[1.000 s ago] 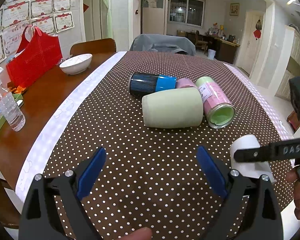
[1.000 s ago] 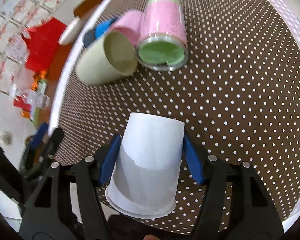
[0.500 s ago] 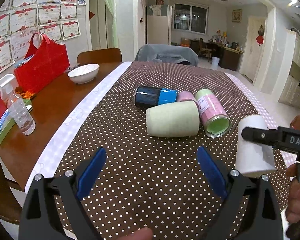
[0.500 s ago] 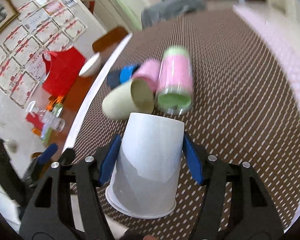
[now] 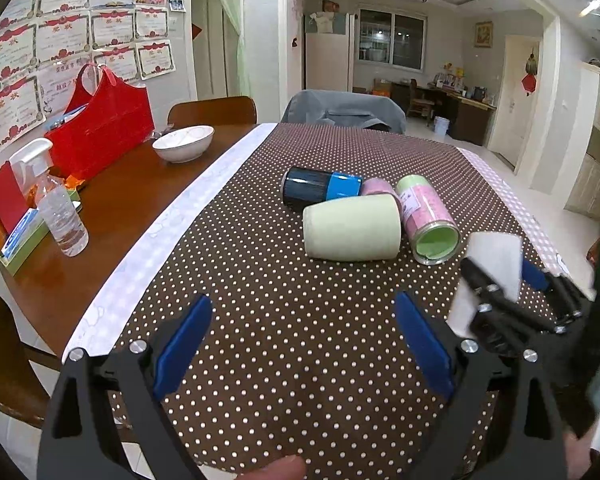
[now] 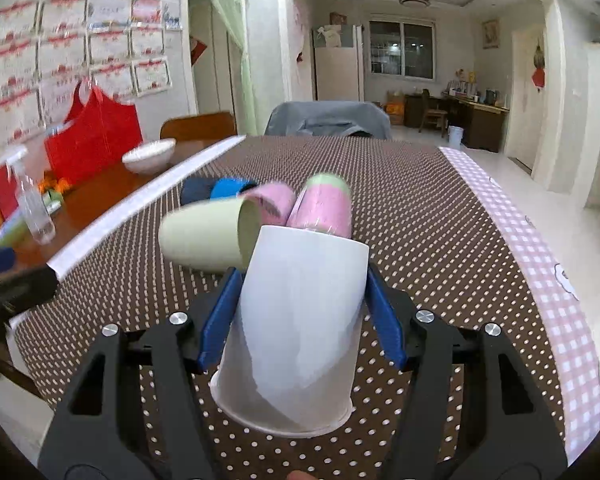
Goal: Flip cup upside down
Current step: 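Rotate the right gripper to turn the white cup rim-down, then lower the white cup rim-down onto the runner and open the right gripper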
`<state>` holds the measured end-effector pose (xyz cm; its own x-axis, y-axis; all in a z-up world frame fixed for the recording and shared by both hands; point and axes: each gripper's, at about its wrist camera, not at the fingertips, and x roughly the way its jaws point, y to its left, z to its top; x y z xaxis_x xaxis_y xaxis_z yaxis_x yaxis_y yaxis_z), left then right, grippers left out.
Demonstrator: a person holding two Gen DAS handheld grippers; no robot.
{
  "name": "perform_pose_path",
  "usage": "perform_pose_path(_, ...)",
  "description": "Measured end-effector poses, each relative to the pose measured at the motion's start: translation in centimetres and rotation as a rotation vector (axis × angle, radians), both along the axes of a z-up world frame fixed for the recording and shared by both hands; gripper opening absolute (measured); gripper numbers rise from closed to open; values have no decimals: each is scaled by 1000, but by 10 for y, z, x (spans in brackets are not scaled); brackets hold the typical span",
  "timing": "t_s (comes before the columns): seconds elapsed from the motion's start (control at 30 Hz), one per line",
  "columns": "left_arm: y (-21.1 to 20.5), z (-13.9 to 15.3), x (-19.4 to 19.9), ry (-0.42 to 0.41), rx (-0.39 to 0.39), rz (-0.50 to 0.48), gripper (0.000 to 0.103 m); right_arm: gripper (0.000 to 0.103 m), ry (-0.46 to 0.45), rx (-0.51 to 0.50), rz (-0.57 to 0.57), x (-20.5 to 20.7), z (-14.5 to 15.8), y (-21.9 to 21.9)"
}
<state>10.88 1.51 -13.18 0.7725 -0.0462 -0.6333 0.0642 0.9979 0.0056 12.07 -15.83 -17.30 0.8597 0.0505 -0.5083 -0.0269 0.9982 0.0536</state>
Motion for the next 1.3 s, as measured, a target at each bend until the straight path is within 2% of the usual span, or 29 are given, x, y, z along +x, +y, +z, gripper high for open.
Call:
perform_pose_path(0.33, 3, 5, -10, -20, -1, 10, 91, 63, 36, -59, 39, -10, -11, 13)
perform_pose_path(0.53, -2, 10, -15, -36, 1, 1, 91, 63, 60, -58, 71, -24, -14, 13)
perform_pose_path(0.63, -3, 13, -19, -48, 2, -2, 91, 79, 73, -39, 90, -31, -13, 12)
perform_pose_path(0.67, -4, 14, -20, -53, 2, -4, 91, 89, 78, -18, 101, -34, -11, 11)
perform_pose_path(0.73, -7, 17, -23, -58, 3, -9, 91, 97, 79, -4, 104, -36, -6, 12)
perform_pose_path(1.03, -23, 37, -44, -116, 9, -38, 91, 97, 58, 75, 116, -58, 28, -4)
perform_pose_path(1.2, -32, 50, -59, -152, 12, -50, 91, 97, 25, 120, 85, -72, 56, -21)
perform_pose_path(1.3, -33, 61, -68, -182, -2, -53, 91, 97, 26, 109, 43, -77, 70, -27)
